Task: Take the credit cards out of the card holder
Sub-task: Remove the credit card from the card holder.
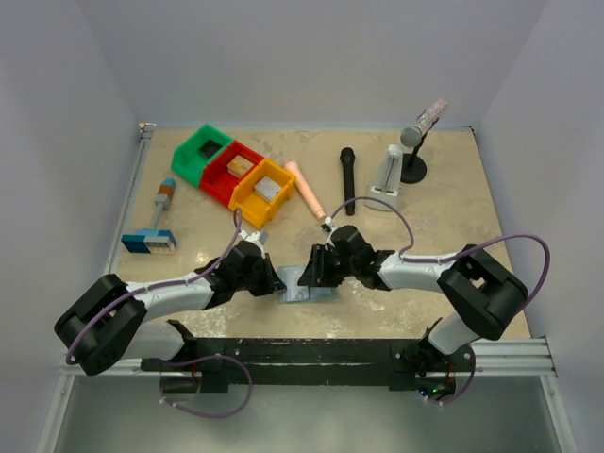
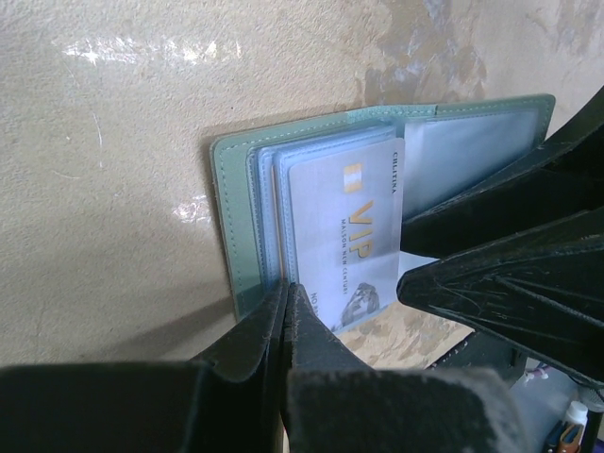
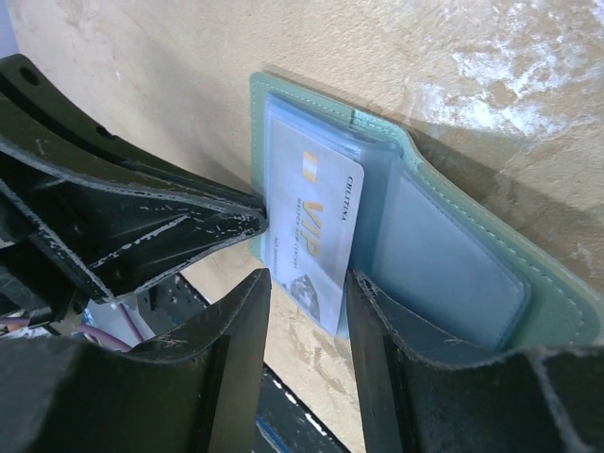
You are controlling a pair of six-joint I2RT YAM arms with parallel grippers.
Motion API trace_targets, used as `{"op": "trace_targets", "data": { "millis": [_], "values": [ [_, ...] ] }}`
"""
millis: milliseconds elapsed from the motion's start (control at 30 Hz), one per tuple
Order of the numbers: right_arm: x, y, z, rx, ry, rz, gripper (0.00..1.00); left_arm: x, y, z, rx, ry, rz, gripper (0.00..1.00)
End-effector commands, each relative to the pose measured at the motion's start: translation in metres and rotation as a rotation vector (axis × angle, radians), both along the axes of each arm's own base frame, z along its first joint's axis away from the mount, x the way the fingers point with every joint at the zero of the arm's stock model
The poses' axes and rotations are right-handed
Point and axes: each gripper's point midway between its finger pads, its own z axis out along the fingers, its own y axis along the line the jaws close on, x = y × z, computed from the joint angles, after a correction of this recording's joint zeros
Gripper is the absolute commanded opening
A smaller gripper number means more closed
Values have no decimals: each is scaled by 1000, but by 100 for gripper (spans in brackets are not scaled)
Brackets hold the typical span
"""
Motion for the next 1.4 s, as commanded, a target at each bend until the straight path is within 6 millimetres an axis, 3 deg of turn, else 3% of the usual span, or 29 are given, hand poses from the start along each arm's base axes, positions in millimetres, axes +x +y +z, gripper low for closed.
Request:
{"op": "trace_targets", "data": {
  "millis": [0, 400, 800, 1367],
  "values": [
    [1, 9, 20, 79, -27, 17, 42, -4, 12, -15, 51, 21, 23, 0],
    [-2, 15, 20, 124, -13, 39, 40, -4, 11, -16, 47, 24, 21, 0],
    [-5, 25, 33, 217, -29, 74, 41, -7, 6, -17, 25, 34, -1, 0],
    [-6, 33, 31, 212, 5, 119, 41, -8, -7, -13, -30, 37, -45, 0]
  ]
}}
